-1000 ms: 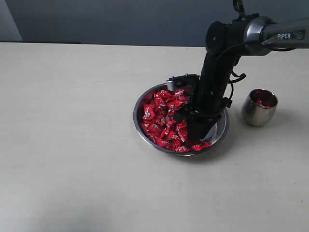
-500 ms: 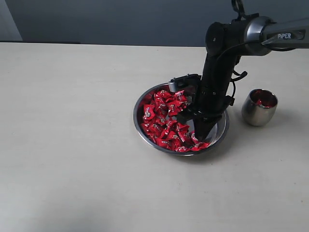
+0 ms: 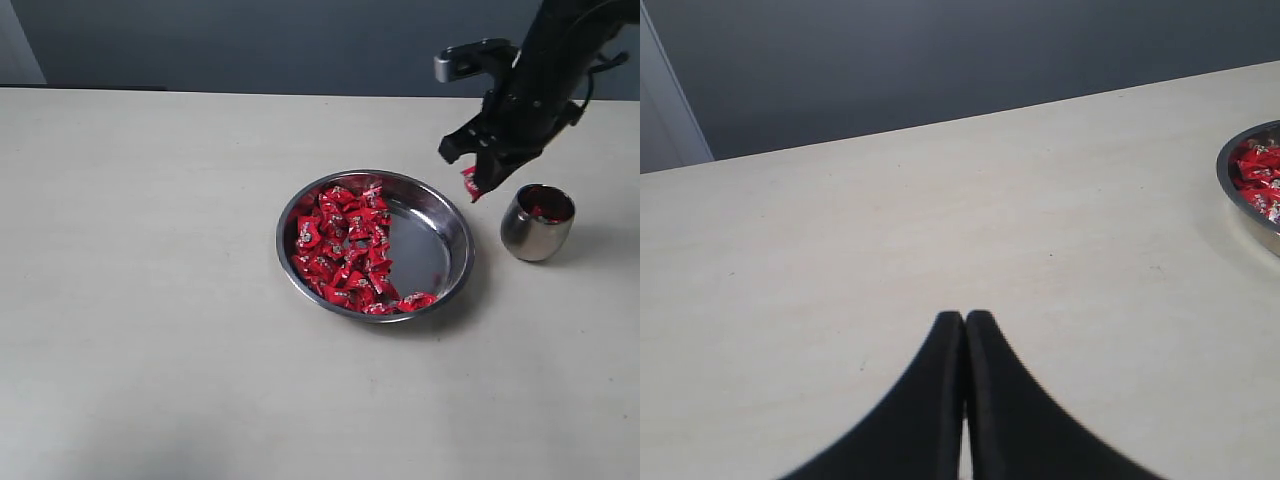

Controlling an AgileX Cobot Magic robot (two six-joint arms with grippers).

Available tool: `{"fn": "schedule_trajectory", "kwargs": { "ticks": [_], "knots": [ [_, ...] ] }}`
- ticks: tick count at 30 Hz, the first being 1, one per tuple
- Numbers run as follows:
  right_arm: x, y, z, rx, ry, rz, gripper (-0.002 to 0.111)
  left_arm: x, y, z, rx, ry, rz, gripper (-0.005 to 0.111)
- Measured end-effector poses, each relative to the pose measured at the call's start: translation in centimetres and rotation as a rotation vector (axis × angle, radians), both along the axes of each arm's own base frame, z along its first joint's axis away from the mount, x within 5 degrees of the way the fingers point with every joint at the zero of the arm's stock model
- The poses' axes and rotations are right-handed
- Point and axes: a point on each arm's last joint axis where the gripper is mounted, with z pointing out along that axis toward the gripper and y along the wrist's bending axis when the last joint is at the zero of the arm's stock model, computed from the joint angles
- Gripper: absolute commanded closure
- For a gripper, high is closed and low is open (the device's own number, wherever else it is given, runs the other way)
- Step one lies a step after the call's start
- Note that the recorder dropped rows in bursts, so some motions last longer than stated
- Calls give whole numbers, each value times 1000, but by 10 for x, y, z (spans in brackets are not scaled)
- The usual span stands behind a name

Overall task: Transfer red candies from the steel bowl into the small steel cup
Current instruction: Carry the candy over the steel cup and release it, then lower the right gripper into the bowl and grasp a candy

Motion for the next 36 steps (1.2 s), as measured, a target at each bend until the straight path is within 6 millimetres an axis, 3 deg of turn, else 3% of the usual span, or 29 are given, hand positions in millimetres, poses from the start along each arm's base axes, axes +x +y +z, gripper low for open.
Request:
{"fn": "schedule_trajectory", "kwargs": {
  "ticks": [5, 11, 15, 21, 30, 36],
  "knots": [
    [9, -52, 3, -9, -27, -160, 109, 0, 0, 0, 0, 0, 0, 106],
    [11, -76, 3, -18, -24, -244, 109, 0, 0, 0, 0, 0, 0, 106],
    [7, -74, 2, 3, 18, -248, 108, 0, 0, 0, 0, 0, 0, 106],
    [4, -73, 2, 7, 54, -221, 78, 0, 0, 0, 0, 0, 0, 106],
    [4, -69, 2, 56, 55, -223, 78, 0, 0, 0, 0, 0, 0, 106],
    [4, -32, 7, 242, 47, -96, 78, 0, 0, 0, 0, 0, 0, 106]
  ]
}}
